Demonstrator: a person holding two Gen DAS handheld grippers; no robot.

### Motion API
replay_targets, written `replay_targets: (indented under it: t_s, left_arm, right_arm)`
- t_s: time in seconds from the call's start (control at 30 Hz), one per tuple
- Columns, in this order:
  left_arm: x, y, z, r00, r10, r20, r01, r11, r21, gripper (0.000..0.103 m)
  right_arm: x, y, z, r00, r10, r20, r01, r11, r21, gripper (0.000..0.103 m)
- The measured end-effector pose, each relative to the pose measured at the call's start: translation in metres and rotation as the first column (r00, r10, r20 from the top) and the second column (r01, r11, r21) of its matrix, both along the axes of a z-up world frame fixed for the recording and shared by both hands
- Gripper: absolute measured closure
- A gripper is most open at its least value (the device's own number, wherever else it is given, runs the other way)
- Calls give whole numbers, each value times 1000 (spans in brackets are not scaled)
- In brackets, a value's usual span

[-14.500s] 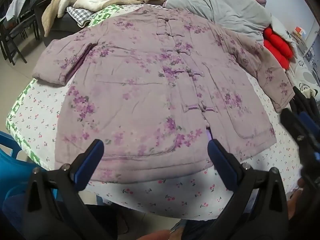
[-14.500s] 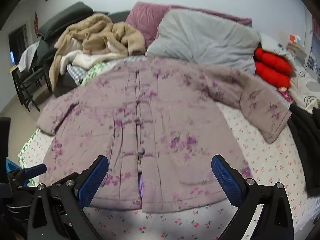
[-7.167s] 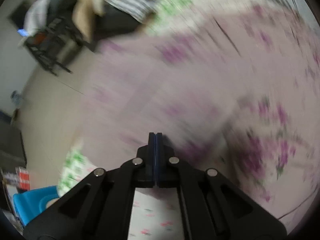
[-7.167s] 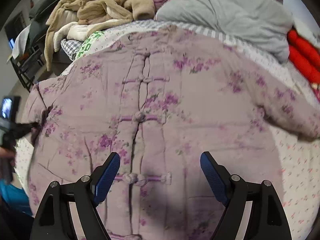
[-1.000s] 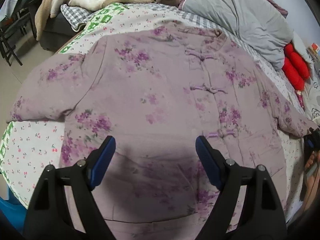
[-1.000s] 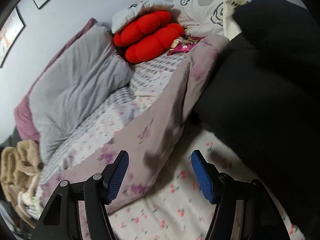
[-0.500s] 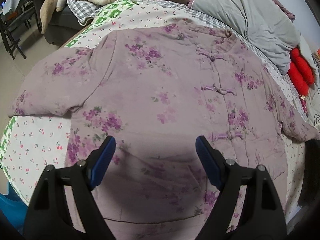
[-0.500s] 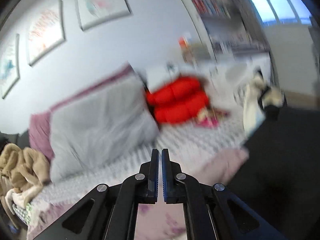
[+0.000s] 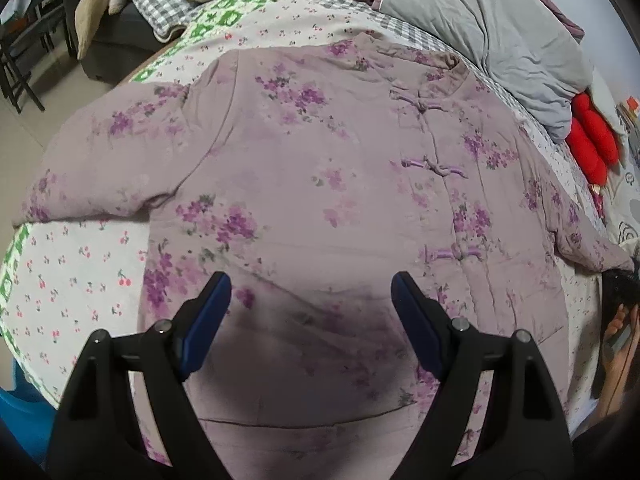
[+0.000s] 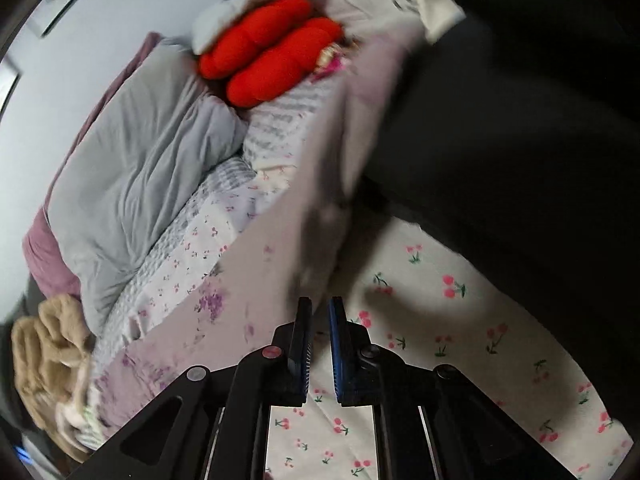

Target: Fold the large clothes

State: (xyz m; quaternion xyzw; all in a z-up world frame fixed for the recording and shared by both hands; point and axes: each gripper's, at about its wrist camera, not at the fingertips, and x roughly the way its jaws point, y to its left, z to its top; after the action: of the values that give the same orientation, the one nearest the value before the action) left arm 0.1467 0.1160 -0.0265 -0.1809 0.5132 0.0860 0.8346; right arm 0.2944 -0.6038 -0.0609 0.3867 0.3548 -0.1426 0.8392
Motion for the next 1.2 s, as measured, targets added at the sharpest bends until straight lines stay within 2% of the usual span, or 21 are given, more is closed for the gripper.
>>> replay_targets:
  t_s: [0.23, 0.33, 0.4, 0.43, 0.47, 0.6, 0.73, 0.77, 0.83, 0.87, 0.93, 1.0, 1.07, 1.1, 1.2]
  left_arm:
    - [6, -4, -5, 1000, -8, -18, 8, 1000, -10, 21]
    - [9, -7, -8, 1000, -14, -24, 13, 1000, -26, 21]
    - [11, -11, -9, 999, -23, -28, 22, 999, -24, 21]
    - [12, -12, -10, 999, -28, -29, 27, 999, -21, 21]
    - [13, -14, -11, 999, -32, -30, 31, 999, -20, 21]
    - [18, -17, -14, 999, -38, -38, 37, 999, -18, 21]
    - [21, -18, -19, 998, -37, -51, 36, 999, -23, 21]
    - [21, -18, -19, 998, -38, -52, 36, 999, -24, 21]
    - [23, -16, -20, 998, -35, -52, 34, 999, -22, 21]
    - [24, -15, -20, 998, -32, -51, 31, 999, -20, 21]
    - [26, -12, -19, 999, -23, -46, 22, 1000, -21, 21]
    - [28, -8, -19, 999, -6, -44, 5, 1000, -26, 21]
    - [29, -5, -19, 999, 11, -43, -13, 999, -39, 21]
    - [30, -5, -19, 999, 14, -42, -16, 999, -48, 21]
    - [31, -4, -16, 999, 8, -35, -10, 998, -65, 21]
  right_arm:
    - [3, -2, 15, 994, 1, 109, 1, 1000, -19, 93]
    - [5, -1, 21, 995, 2, 101, 3, 999, -49, 83]
    - [6, -1, 22, 995, -9, 101, 15, 998, -59, 56]
    - [6, -1, 22, 995, -24, 96, 31, 997, -71, 18]
    - [6, -1, 21, 993, -33, 111, 42, 996, -80, 7]
    - [18, -2, 15, 994, -21, 107, 29, 997, -72, 7]
    - [23, -11, 3, 992, -65, 110, 70, 997, -40, 7]
    - [25, -13, -1, 991, -81, 102, 86, 995, -53, 10]
    - [30, -12, -4, 994, -59, 96, 68, 993, -93, 68]
    - [34, -11, -2, 997, -53, 61, 58, 994, -96, 92]
    - [26, -2, 26, 985, -46, 165, 65, 992, -109, 93]
    - [19, 31, 83, 961, 15, 276, 49, 973, -223, 93]
    - [4, 73, 141, 906, 124, 405, 11, 949, -316, 93]
    - [-5, 99, 166, 878, 183, 442, -4, 926, -376, 93]
    - [-19, 168, 203, 819, 335, 466, -74, 867, -493, 93]
